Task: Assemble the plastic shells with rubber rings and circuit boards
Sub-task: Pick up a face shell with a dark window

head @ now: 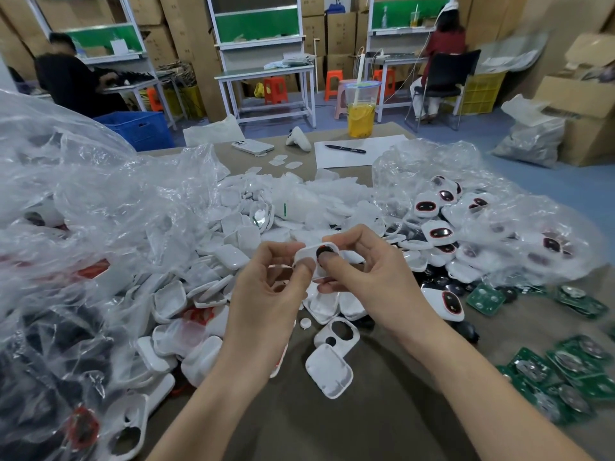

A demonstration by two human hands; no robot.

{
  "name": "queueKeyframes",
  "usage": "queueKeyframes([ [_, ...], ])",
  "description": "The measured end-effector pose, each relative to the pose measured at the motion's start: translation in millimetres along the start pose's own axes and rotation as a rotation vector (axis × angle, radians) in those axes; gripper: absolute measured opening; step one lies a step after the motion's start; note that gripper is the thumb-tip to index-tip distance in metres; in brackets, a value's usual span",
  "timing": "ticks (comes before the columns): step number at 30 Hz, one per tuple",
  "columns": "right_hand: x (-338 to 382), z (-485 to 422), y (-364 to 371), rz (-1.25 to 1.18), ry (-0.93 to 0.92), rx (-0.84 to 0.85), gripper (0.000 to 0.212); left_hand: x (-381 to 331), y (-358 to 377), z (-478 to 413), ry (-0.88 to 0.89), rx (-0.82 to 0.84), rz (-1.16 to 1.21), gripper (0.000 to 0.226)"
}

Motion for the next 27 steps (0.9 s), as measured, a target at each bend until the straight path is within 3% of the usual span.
queueKeyframes([
  [8, -2.1, -2.1, -3.1, 0.077, 0.043, 0.006, 0.015, 4.3, -1.1, 1.8, -0.046, 0.008, 0.058, 0.007],
  [15, -3.6, 4.4, -10.8, 0.173, 0.142, -0.013, 0.018, 0.2, -0.8, 2.3, 0.013, 0.090, -0.044, 0.018],
  [20, -5.7, 21.3, -29.3, 0.147, 0.250, -0.053, 0.018, -0.8, -32.7, 14.3, 0.161, -0.051, -0.492, 0.016],
  [27, -16.1, 64.7, -49.7, 0.392, 0.427, 0.171, 0.015, -5.8, -31.1, 39.9, 0.487, -0.014, -0.964, 0.016],
])
Point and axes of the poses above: each hand's wrist, its own z-axis away from the middle knuckle, its own y-axis out of the palm, x = y × z, the point moved 10 cm from there along -z, towards the middle knuckle, and after that the axes turned 9 degrees about -z, right-handed, at the moved point
